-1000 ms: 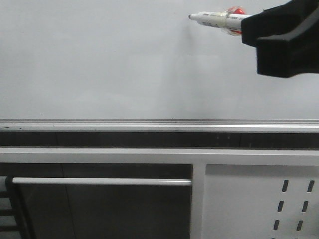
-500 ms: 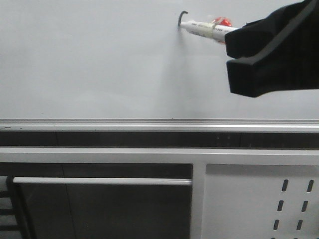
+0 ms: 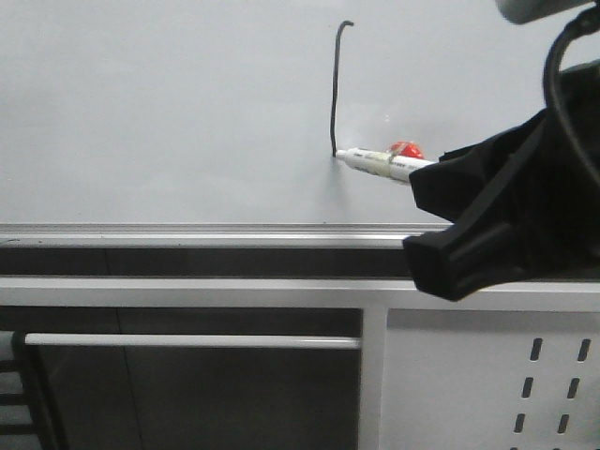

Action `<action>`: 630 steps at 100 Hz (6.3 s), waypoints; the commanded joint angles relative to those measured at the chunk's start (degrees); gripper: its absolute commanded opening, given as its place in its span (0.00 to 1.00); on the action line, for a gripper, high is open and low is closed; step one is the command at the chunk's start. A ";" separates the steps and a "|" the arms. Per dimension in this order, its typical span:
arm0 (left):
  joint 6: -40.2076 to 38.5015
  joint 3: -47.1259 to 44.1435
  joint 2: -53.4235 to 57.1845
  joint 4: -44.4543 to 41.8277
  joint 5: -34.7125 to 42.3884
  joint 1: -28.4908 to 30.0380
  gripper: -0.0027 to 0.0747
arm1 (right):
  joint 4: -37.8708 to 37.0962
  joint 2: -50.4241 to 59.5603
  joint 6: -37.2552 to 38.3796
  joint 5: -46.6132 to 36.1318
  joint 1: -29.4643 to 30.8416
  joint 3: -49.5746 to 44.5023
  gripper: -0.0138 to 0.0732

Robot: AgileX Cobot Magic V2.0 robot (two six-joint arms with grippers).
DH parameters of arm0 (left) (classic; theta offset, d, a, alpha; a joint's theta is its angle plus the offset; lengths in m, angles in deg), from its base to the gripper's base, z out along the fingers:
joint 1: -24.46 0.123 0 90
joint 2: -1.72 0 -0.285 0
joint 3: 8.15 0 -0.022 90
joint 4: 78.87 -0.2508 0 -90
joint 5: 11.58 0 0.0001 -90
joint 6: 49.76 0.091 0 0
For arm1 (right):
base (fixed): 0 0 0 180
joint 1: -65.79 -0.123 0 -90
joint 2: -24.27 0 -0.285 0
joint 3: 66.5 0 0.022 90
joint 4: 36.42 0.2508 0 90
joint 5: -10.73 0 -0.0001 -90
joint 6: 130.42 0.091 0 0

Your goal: Write number 1 on whiteboard

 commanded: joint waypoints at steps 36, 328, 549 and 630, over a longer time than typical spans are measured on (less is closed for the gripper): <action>0.14 1.87 0.06 -9.07 -3.34 -0.29 0.01 | 5.82 12.66 -1.77 1.14 -16.21 1.17 0.09; 1.01 5.93 -16.51 -74.49 -6.15 -0.29 0.38 | 43.86 9.59 -24.41 14.44 -24.26 18.66 0.09; -18.48 -0.44 -20.67 -18.05 24.41 -0.29 0.01 | 46.93 32.90 -48.36 -3.85 -24.60 19.09 0.30; -28.01 -2.54 -41.08 -5.71 50.13 -12.73 0.01 | 52.16 32.82 -53.29 -14.56 -24.60 14.46 0.07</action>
